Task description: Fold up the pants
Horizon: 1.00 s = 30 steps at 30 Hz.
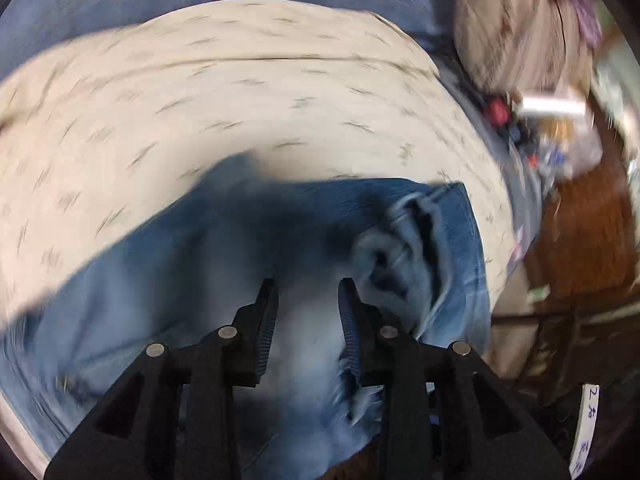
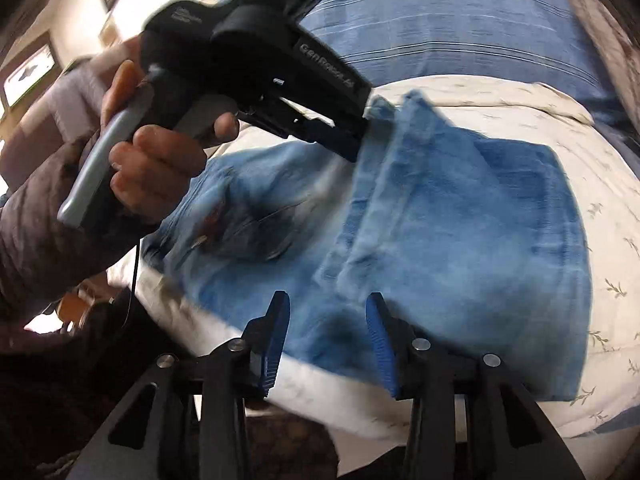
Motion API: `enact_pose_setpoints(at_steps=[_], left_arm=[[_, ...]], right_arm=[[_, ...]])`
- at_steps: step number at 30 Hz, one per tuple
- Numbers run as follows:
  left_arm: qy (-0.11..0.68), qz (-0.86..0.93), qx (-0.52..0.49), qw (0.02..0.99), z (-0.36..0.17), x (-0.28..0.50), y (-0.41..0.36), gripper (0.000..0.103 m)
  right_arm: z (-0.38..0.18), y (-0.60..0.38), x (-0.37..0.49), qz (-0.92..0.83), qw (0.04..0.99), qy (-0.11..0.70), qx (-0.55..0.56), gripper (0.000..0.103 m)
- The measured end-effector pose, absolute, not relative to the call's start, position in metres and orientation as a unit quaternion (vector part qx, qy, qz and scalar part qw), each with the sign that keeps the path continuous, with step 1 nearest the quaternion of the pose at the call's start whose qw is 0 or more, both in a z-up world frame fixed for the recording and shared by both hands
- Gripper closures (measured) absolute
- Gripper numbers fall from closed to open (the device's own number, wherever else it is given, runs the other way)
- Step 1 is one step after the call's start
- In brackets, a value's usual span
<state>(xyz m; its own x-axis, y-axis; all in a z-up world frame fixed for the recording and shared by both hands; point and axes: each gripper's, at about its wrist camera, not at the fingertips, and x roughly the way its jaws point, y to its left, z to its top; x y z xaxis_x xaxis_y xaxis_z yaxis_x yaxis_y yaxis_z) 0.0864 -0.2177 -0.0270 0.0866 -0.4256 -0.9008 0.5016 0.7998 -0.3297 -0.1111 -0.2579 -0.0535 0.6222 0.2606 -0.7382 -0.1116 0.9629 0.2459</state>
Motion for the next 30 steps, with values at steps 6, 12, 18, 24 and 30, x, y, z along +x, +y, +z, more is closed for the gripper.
enact_pose_setpoints(at_steps=[6, 12, 18, 24, 30], left_arm=[[0.583, -0.338, -0.082, 0.734, -0.017, 0.069, -0.189, 0.040], [0.593, -0.353, -0.066, 0.720, -0.023, 0.063, -0.243, 0.029], [0.628, -0.335, -0.050, 0.701, -0.042, 0.067, -0.270, 0.089], [0.614, -0.288, -0.045, 0.734, -0.063, 0.054, -0.231, 0.085], [0.621, -0.298, -0.087, 0.720, -0.057, 0.057, -0.206, 0.078]], right_arm=[[-0.016, -0.355, -0.131, 0.005, 0.914, 0.338, 0.224, 0.028], [-0.043, -0.428, -0.078, -0.043, 0.889, 0.351, 0.290, 0.031], [-0.054, -0.428, -0.030, -0.025, 0.883, 0.396, 0.250, 0.090], [-0.062, -0.393, -0.023, -0.061, 0.896, 0.432, 0.076, 0.099], [-0.055, -0.428, -0.058, -0.028, 0.890, 0.390, 0.235, 0.083]])
